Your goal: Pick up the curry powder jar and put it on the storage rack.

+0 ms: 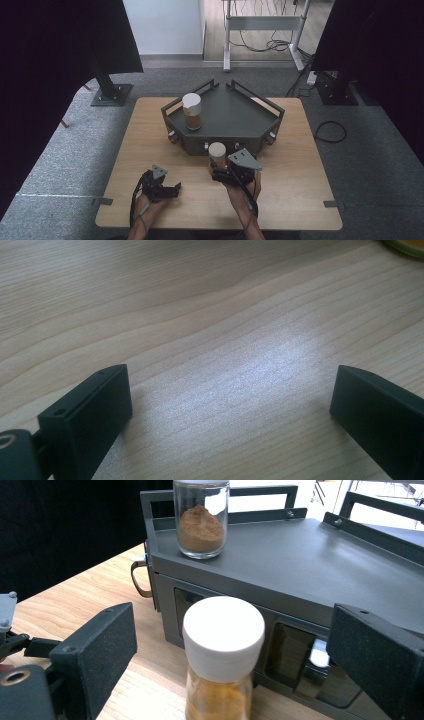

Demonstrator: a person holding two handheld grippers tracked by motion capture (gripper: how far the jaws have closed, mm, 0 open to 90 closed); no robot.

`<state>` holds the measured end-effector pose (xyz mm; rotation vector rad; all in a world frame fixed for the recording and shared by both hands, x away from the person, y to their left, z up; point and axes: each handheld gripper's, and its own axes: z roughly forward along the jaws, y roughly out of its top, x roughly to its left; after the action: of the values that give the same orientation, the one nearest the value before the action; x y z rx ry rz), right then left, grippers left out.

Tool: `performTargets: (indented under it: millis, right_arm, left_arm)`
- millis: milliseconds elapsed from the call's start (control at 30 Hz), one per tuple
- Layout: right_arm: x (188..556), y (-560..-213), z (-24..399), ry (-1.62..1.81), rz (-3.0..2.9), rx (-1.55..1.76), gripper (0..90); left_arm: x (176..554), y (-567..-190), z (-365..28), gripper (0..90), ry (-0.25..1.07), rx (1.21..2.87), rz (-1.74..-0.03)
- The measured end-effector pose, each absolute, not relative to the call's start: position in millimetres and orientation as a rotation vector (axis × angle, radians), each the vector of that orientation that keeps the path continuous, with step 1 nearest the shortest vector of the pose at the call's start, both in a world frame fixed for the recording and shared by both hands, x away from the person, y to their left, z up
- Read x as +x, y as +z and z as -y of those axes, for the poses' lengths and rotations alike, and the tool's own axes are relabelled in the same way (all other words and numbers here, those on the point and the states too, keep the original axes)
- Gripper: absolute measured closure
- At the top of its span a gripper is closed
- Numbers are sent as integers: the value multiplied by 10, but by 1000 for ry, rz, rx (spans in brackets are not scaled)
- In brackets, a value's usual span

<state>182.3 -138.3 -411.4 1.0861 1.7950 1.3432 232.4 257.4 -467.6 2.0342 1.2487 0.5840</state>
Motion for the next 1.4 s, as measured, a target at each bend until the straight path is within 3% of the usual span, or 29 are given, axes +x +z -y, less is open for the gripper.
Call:
performTargets:
  millis: [833, 1400]
  right_arm:
    - [1999, -4238, 1046, 1291, -1806, 1068, 58]
    - [2036, -4250, 790, 1190, -1798, 1086, 126]
  left_arm:
    - [2322, -4679, -2576, 29, 584, 2034, -1247]
    - [2322, -4679, -2579, 28, 583, 2034, -1245]
